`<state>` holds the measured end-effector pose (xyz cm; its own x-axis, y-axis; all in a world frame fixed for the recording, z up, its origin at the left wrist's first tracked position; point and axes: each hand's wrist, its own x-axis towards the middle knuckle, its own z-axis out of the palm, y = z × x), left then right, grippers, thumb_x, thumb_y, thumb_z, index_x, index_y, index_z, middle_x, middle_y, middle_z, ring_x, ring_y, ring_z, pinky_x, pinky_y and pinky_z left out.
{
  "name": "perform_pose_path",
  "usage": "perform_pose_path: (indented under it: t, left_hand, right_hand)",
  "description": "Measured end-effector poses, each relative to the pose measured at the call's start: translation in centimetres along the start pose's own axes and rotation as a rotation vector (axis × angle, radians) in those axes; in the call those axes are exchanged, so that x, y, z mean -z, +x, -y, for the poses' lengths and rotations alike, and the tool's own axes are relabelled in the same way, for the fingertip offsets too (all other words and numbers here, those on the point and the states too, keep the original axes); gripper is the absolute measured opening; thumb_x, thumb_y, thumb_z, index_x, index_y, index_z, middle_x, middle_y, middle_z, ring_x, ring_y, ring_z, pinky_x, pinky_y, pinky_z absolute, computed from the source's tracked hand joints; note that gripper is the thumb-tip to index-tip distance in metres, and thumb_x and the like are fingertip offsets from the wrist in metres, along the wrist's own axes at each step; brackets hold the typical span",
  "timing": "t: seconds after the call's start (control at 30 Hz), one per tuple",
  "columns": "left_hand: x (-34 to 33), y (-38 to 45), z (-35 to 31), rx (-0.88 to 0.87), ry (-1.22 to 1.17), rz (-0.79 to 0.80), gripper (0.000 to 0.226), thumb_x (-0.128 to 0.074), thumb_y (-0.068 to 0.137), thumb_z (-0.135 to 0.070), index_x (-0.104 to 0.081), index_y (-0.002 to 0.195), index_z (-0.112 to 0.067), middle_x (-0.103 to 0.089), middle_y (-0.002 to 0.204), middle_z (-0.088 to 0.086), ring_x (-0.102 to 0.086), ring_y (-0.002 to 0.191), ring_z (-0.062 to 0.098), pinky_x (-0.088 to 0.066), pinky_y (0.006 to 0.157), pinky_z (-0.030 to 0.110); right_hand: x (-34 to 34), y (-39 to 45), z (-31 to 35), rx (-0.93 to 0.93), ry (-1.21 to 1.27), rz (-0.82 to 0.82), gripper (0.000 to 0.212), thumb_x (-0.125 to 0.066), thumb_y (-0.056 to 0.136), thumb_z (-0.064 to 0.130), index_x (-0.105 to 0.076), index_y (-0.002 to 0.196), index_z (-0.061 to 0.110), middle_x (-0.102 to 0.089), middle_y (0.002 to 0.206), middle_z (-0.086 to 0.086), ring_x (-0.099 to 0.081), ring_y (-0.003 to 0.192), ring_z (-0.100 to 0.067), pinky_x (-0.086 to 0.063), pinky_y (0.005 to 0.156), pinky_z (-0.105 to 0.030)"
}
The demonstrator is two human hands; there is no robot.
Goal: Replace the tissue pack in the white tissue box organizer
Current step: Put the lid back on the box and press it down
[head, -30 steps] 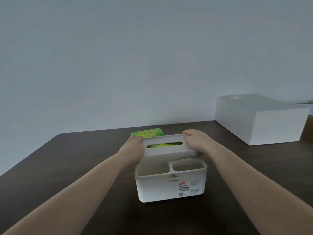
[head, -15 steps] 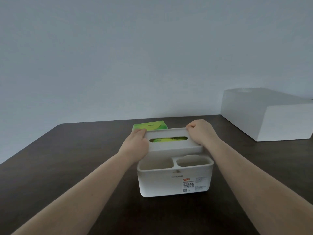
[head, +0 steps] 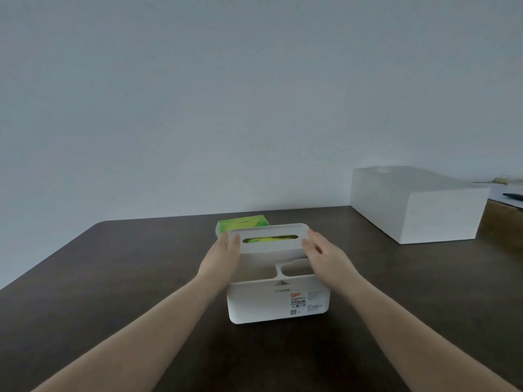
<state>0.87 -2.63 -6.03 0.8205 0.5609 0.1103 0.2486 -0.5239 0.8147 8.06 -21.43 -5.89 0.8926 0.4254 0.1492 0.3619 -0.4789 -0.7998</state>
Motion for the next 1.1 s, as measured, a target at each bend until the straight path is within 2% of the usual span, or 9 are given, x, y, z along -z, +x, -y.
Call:
perform_pose_path:
  t: [0.13,0.2,0.3,0.43,0.67,0.77,0.87,1.03,1.1]
  left_hand:
    - [-0.1,-1.1,0.5,-0.025,-0.039,0.054,0.049,-0.025,0.100,-0.040,-0.032,0.146,-0.025,-0.038,0.153,0.001,-0.040,0.134,0.022,-0.029,0.112,0.039]
    - [0.0,-1.2,0.6,-0.018,0.044,0.077,0.057,-0.023,0.100,-0.042,-0.016,0.153,-0.022,-0.019,0.162,-0.002,-0.022,0.147,0.021,-0.017,0.118,0.037]
    - [0.0,-1.0,0.6,-0.047,0.111,0.081,0.061,-0.021,0.100,-0.043,-0.009,0.154,-0.019,-0.009,0.163,-0.004,-0.011,0.151,0.019,-0.011,0.120,0.034]
    - [-0.5,-0.9,0.9,-0.079,0.218,0.063,0.063,-0.020,0.099,-0.044,-0.008,0.154,-0.017,0.002,0.164,-0.006,-0.013,0.150,0.020,-0.017,0.118,0.035]
    - [-0.7,-0.7,1.5,-0.104,0.277,0.029,0.064,-0.020,0.099,-0.045,-0.012,0.154,-0.014,-0.006,0.164,-0.004,-0.013,0.150,0.017,-0.016,0.119,0.033]
    - [-0.7,-0.7,1.2,-0.098,0.262,0.036,0.063,-0.021,0.099,-0.044,-0.012,0.154,-0.014,-0.007,0.164,-0.003,-0.012,0.150,0.017,-0.014,0.119,0.033]
    - [-0.5,-1.1,0.8,-0.089,0.261,0.052,0.063,-0.021,0.100,-0.043,-0.011,0.154,-0.013,-0.007,0.164,-0.002,-0.011,0.150,0.017,-0.014,0.119,0.033]
    - [-0.3,-1.8,-0.4,0.016,0.185,0.080,0.061,-0.022,0.100,-0.041,-0.008,0.153,-0.014,-0.024,0.159,0.010,-0.027,0.144,0.030,-0.024,0.114,0.039]
    - [-0.3,-2.3,-0.1,0.059,0.051,0.048,0.056,-0.025,0.101,-0.039,-0.020,0.151,-0.015,-0.038,0.151,0.014,-0.036,0.138,0.032,-0.030,0.107,0.038]
  right_hand:
    - [-0.1,0.0,0.2,0.033,-0.122,-0.026,0.041,-0.033,0.102,0.035,-0.045,0.134,0.013,-0.054,0.129,-0.003,-0.051,0.109,-0.017,-0.036,0.085,-0.027]
    - [-0.4,0.4,-0.4,0.052,-0.172,-0.030,0.036,-0.032,0.101,0.037,-0.051,0.119,0.013,-0.055,0.123,-0.004,-0.052,0.110,-0.019,-0.041,0.092,-0.033]
    - [-0.8,0.8,-1.3,0.056,-0.181,-0.014,0.048,-0.029,0.101,0.039,-0.040,0.140,0.013,-0.029,0.157,-0.003,-0.028,0.144,-0.017,-0.026,0.114,-0.037]
    - [-1.4,0.7,-1.5,0.114,-0.277,-0.082,0.053,-0.029,0.102,0.036,-0.029,0.149,0.010,-0.014,0.162,0.001,-0.007,0.150,-0.014,-0.014,0.119,-0.033]
    - [-0.9,0.3,-1.3,0.162,-0.415,-0.179,0.045,-0.031,0.102,0.031,-0.049,0.136,0.008,-0.044,0.149,-0.005,-0.038,0.138,-0.019,-0.036,0.107,-0.032]
    - [-0.6,0.6,-1.5,0.193,-0.446,-0.171,0.033,-0.031,0.101,0.030,-0.059,0.105,0.014,-0.064,0.105,-0.001,-0.060,0.105,-0.026,-0.045,0.078,-0.034]
    - [-0.3,0.4,-2.1,0.150,-0.415,-0.136,0.026,-0.025,0.101,0.035,-0.046,0.093,0.023,-0.052,0.067,0.007,-0.057,0.072,-0.021,-0.041,0.057,-0.034]
    - [-0.1,-1.0,-1.6,0.020,-0.194,-0.074,0.047,-0.025,0.102,0.036,-0.035,0.146,0.023,-0.063,0.121,-0.006,-0.058,0.112,-0.027,-0.043,0.088,-0.036]
    - [-0.3,-1.7,-2.3,-0.028,-0.073,-0.071,0.046,-0.029,0.101,0.033,-0.042,0.142,0.017,-0.061,0.124,-0.003,-0.057,0.110,-0.023,-0.043,0.091,-0.033]
